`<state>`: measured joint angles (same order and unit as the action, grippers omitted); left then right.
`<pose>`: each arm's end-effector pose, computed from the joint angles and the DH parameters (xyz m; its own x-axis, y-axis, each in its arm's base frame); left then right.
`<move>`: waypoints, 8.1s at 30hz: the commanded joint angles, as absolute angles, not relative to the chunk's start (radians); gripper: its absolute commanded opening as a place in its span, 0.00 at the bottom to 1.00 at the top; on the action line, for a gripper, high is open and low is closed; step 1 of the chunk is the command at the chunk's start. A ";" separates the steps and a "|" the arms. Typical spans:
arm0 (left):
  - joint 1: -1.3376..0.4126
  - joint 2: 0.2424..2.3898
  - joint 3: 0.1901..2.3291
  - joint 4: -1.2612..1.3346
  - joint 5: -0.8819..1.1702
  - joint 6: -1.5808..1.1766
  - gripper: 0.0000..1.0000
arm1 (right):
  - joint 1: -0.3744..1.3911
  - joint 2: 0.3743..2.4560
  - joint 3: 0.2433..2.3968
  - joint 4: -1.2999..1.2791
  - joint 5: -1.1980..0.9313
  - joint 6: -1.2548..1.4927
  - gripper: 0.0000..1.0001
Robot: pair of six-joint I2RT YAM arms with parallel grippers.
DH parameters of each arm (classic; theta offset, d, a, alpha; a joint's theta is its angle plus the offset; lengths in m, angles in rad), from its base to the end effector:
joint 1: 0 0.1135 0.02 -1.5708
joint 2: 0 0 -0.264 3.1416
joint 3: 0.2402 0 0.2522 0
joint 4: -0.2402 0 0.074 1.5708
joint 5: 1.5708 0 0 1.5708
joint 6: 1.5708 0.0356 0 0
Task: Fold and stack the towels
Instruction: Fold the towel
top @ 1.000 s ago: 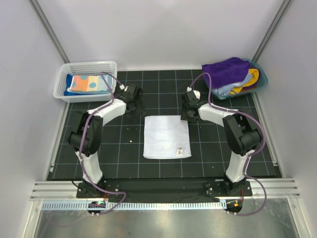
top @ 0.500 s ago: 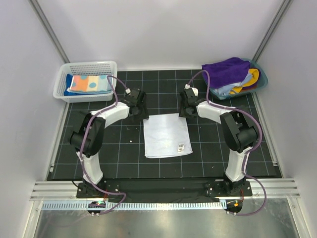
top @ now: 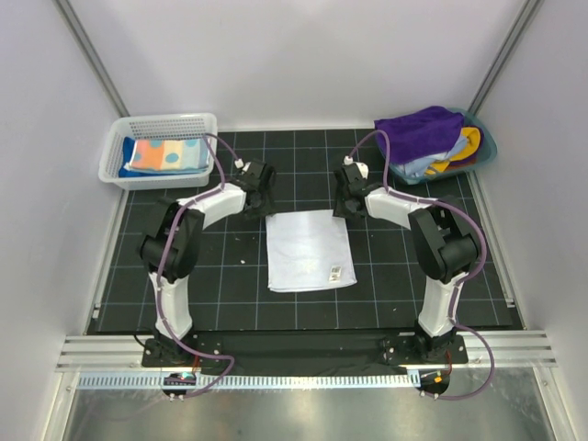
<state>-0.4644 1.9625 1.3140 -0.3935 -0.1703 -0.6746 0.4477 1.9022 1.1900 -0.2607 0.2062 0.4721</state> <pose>0.3669 -0.1770 0.1632 -0.8308 -0.2723 -0.4854 -0.1971 0.9596 -0.2008 0.3563 0.1630 0.1585 -0.8090 0.1053 -0.5783 0.0540 0.9930 0.1053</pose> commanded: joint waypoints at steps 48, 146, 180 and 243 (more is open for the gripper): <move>-0.454 1.856 1.281 -0.379 -0.057 -0.680 0.52 | 0.419 1.924 1.190 -0.305 0.224 0.377 0.24; -0.472 1.365 0.692 0.071 -0.040 -0.738 0.00 | 0.653 1.358 0.715 -0.066 0.327 0.509 0.08; -0.497 1.306 0.709 -0.090 -0.112 -0.785 0.47 | 0.710 1.155 0.609 -0.144 0.308 0.624 0.36; -0.600 1.563 0.796 -0.244 -0.075 -0.792 0.29 | 0.966 1.391 0.588 -0.173 0.342 0.900 0.35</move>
